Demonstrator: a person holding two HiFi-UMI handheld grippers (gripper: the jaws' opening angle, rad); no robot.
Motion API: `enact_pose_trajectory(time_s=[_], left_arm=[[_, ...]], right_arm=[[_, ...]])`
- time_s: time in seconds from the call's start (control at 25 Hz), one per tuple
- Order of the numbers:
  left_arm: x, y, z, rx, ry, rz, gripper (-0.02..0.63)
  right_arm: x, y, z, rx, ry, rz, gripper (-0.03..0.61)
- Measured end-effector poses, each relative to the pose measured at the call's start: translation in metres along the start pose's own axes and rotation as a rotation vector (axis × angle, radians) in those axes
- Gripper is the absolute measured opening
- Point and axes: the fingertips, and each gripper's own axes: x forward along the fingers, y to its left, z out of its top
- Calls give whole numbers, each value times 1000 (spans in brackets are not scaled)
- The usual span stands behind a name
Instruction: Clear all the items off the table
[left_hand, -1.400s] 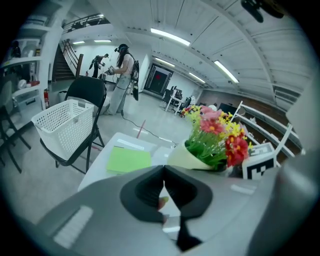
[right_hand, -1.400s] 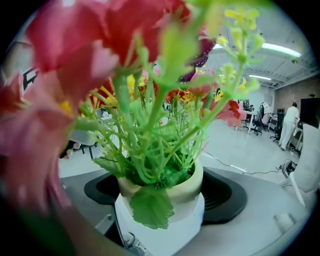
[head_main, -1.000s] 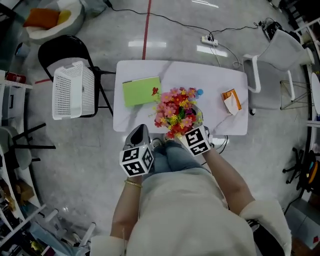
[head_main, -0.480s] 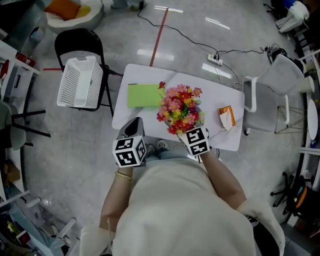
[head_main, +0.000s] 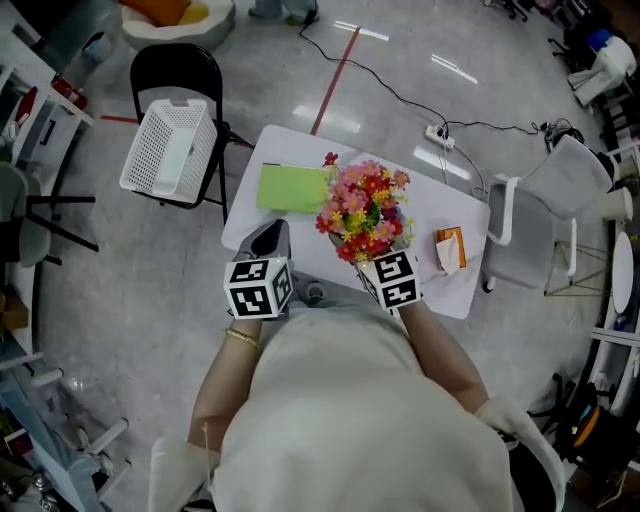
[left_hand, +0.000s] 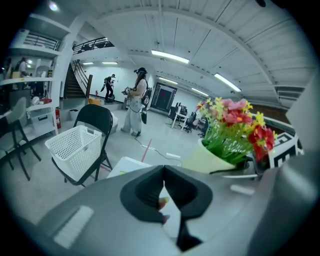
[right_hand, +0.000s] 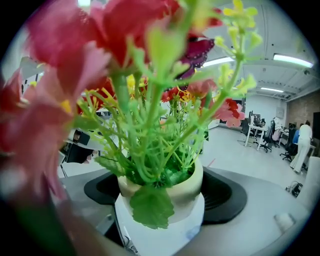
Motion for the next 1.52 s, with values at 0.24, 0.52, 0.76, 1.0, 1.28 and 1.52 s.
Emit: enact_pose_trajectory(time_s=[0.24, 0.52, 0.76, 1.0, 1.28, 1.52], left_arm=[[-1, -1, -1, 3, -8, 26, 9], [-16, 8, 8, -23, -54, 85, 9], [-33, 27, 8, -55, -86, 164, 9], [-50, 53, 2, -88, -91, 218, 9], [-65, 94, 6, -112, -103, 245, 9], [-76, 138, 18, -112, -103, 243, 9]], right_arm=[[0, 1, 3, -6, -13, 29, 485], [8, 14, 9, -22, -30, 101, 485], [16, 34, 21, -64, -46, 175, 485], [33, 55, 36, -77, -56, 221, 485], [54, 93, 55, -99, -58, 256, 485], [81, 125, 78, -98, -61, 256, 485]])
